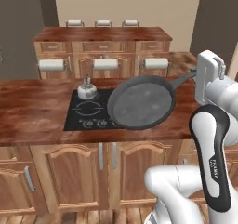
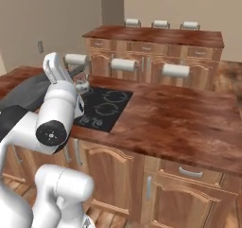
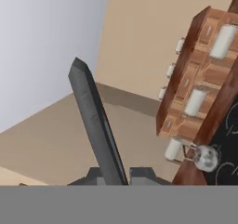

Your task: Pick the pan from the cabinet and place it on the stove. Then turn on the stove burner for the pan.

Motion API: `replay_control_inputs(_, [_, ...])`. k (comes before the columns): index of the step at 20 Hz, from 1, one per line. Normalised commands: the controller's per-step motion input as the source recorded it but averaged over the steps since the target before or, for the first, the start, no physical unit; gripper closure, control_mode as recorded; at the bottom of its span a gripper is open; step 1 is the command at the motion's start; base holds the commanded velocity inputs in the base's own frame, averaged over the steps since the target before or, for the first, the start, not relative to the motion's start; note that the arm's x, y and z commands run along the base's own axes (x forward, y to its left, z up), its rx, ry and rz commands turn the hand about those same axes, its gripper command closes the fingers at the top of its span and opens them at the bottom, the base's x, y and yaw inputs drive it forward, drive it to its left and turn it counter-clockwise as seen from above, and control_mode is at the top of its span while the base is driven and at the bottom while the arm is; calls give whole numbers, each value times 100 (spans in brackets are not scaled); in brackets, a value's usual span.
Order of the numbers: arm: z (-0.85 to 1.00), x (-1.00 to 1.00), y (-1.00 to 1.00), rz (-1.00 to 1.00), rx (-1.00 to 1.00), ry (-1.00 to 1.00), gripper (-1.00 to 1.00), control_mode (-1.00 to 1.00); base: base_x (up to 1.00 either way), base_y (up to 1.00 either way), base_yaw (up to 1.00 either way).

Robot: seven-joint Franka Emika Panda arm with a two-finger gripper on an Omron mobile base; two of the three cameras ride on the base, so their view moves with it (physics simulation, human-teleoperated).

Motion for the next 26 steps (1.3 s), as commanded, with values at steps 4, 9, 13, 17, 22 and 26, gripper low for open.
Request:
replay_control_inputs(4, [0, 0, 0, 0, 0, 0, 100, 100, 37, 53, -35])
replay_control_inputs(9, [0, 0, 0, 0, 0, 0, 100, 100, 44, 64, -26])
replay_control_inputs(13, [0, 0, 0, 0, 0, 0, 100, 100, 56, 59, -15])
replay_control_inputs(17, [0, 0, 0, 0, 0, 0, 100, 100, 65, 33, -2])
replay_control_inputs(22, [0, 0, 0, 0, 0, 0, 100, 100, 45, 15, 0])
replay_control_inputs(26, [0, 0, 0, 0, 0, 0, 100, 100, 34, 3, 0])
